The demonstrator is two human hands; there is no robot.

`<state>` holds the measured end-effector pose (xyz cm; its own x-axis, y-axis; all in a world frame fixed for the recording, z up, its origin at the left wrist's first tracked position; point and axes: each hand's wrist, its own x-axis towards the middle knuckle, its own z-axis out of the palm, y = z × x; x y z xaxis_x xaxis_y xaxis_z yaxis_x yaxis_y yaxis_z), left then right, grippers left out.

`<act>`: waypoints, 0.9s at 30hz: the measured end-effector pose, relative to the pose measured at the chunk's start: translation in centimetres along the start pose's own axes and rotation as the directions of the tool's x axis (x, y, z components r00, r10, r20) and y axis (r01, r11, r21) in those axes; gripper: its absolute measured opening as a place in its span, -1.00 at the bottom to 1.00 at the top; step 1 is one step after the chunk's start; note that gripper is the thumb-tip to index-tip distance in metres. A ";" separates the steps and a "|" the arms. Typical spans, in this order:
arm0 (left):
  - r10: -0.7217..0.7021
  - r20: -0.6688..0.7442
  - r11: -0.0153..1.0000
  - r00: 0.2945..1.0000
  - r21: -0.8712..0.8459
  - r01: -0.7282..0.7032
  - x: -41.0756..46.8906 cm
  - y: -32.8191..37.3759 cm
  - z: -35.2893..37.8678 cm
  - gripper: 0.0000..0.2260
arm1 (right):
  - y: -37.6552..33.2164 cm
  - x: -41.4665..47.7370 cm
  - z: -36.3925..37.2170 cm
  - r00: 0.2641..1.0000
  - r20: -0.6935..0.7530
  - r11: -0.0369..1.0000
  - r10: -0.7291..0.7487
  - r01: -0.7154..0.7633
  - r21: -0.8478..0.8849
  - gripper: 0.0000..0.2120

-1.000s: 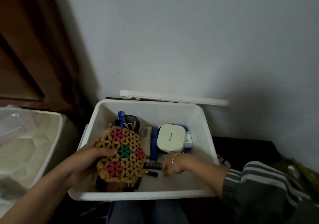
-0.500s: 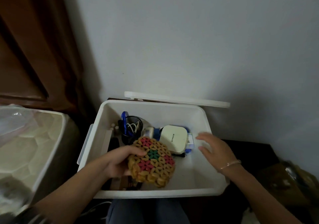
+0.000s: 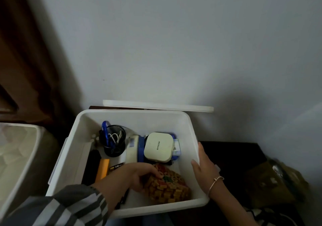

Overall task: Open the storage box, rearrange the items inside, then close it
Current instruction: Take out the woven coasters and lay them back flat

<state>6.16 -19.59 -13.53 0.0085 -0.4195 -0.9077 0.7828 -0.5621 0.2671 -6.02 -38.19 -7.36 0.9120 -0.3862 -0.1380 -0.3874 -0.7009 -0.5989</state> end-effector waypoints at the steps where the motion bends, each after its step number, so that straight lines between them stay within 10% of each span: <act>1: 0.010 -0.009 1.000 1.000 0.006 -0.010 0.3 0.1 -0.1 -0.55 | 0.0 0.1 0.0 1.000 0.003 1.000 -0.001 0.001 -0.006 -0.36; 17: 0.344 -0.223 0.907 0.912 0.331 -0.262 2.8 -0.8 0.0 -0.34 | -0.3 -0.4 -0.2 0.998 -0.046 0.999 -0.034 0.034 0.005 -0.39; 22: 0.541 -0.286 0.574 0.791 0.813 -0.099 1.0 -2.0 1.6 -0.17 | -0.3 -0.6 -0.3 0.998 -0.053 0.999 -0.028 0.029 0.020 -0.40; 27: 0.699 -0.049 -0.050 0.713 0.992 0.117 -0.7 -3.5 2.2 -0.27 | -0.3 -0.6 -0.2 0.996 -0.082 0.999 -0.036 0.038 0.028 -0.42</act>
<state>2.03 -18.86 -13.14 0.5837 -0.6573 -0.4767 -0.6552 -0.7281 0.2016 -6.53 -37.89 -6.94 0.9112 -0.4087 -0.0515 -0.3485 -0.6981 -0.6255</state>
